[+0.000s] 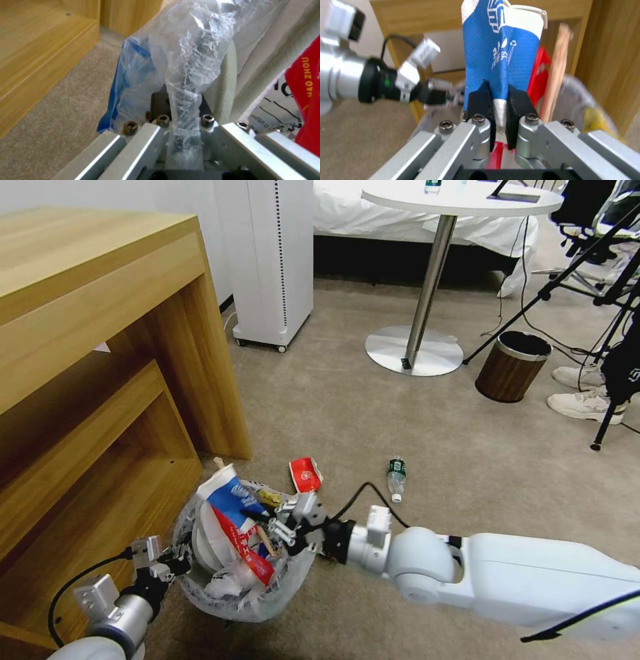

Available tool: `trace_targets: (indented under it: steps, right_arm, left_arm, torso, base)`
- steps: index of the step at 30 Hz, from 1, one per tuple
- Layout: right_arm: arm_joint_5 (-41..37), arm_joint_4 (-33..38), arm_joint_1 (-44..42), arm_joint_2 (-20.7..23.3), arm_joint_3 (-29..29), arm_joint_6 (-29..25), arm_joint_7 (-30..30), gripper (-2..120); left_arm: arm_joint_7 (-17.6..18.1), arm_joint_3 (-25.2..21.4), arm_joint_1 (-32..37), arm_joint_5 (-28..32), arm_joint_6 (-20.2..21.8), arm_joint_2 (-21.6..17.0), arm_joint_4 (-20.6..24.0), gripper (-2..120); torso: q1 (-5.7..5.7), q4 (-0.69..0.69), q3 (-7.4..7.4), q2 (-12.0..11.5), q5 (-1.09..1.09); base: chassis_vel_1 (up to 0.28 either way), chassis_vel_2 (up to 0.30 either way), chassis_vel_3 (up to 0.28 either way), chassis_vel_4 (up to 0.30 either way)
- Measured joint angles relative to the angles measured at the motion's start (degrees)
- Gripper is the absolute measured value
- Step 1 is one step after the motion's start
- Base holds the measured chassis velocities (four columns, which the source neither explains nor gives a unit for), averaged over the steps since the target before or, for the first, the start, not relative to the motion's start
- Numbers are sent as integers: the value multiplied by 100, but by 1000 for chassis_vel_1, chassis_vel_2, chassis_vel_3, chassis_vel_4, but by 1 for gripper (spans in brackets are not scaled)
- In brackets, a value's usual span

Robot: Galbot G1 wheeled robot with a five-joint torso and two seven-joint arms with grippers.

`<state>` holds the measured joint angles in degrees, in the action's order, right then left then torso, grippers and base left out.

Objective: Pick up the trash bin and place the garbage on the floor into it.

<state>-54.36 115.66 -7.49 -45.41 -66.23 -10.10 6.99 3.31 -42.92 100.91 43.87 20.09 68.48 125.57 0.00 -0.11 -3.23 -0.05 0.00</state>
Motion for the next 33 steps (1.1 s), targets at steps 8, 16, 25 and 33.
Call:
trace_targets:
  steps: [8, 16, 25, 33]
  right_arm:
    - [-139, -205, 2, -211, -320, 287, 464, 6]
    - [-471, -194, -53, -488, -381, 883, 1266, 6]
    - [-541, -21, -37, -506, -318, 977, 1446, 7]
    - [-510, 157, -55, -462, -260, 845, 1404, 37]
  left_arm:
    - [-8, -24, -54, 46, -20, 26, 6, 0]
    - [-8, -39, -4, 46, -42, 26, 17, 0]
    - [-14, -4, -48, 34, -56, 35, -31, 0]
    - [-15, -6, -13, 15, -56, 48, -26, 0]
  torso:
    - [0, -1, 0, 0, -1]
    - [0, 0, 0, 0, 0]
    - [0, -1, 0, 0, 0]
    - [0, -1, 0, 0, 0]
  base:
    - [0, 0, 0, 0]
    - [0, 0, 0, 0]
    - [0, 0, 0, 0]
    - [0, 0, 0, 0]
